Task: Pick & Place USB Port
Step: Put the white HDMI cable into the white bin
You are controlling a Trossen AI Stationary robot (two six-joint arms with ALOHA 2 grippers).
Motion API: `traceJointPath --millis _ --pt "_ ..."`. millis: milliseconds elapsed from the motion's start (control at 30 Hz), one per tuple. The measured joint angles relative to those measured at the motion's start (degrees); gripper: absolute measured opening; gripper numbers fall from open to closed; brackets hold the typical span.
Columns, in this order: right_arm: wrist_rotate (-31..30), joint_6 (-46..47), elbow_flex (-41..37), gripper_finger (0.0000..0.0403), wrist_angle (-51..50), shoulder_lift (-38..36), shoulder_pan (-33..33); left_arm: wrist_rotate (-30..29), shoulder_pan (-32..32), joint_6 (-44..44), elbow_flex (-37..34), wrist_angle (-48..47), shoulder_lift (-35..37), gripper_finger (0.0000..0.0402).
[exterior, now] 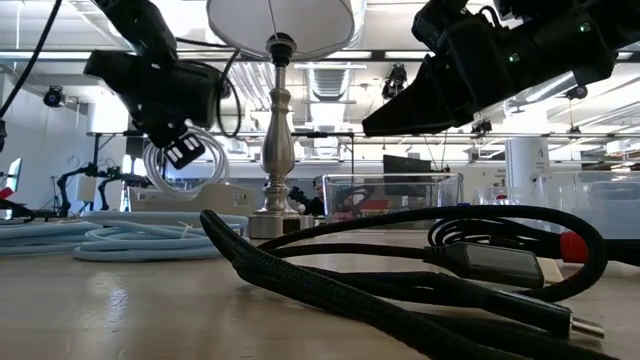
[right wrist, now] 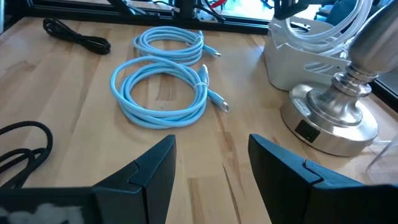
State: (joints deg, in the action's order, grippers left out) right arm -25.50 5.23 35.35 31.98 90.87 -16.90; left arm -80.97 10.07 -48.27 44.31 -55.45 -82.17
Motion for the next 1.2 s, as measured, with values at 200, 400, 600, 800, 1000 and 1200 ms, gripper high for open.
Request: traceJointPath --millis 200,400,600,800,1000,1200 --pt "0.0 -0.8 0.0 0.0199 0.0 0.0 0.4 4.1 1.7 19.3 -0.5 13.2 0.0 0.0042" --pt "0.0 -1.8 0.0 0.0199 0.1 0.0 0.4 14.7 5.7 42.1 -0.4 24.3 0.2 0.0044" --pt "0.0 -1.8 0.0 0.0199 0.1 0.0 0.4 21.1 9.3 58.9 -0.4 32.4 0.1 0.0048" --pt "0.0 -0.6 0.0 0.0199 0.1 0.0 0.4 28.7 13.6 62.2 -0.4 34.3 0.1 0.0049" --pt "0.0 0.7 0.0 0.0199 0.1 0.0 0.4 31.3 15.8 66.2 -0.4 34.5 0.0 0.0050" --pt "0.0 0.8 0.0 0.0199 0.1 0.0 0.4 31.3 15.8 69.5 -0.6 34.3 -0.1 0.0056"
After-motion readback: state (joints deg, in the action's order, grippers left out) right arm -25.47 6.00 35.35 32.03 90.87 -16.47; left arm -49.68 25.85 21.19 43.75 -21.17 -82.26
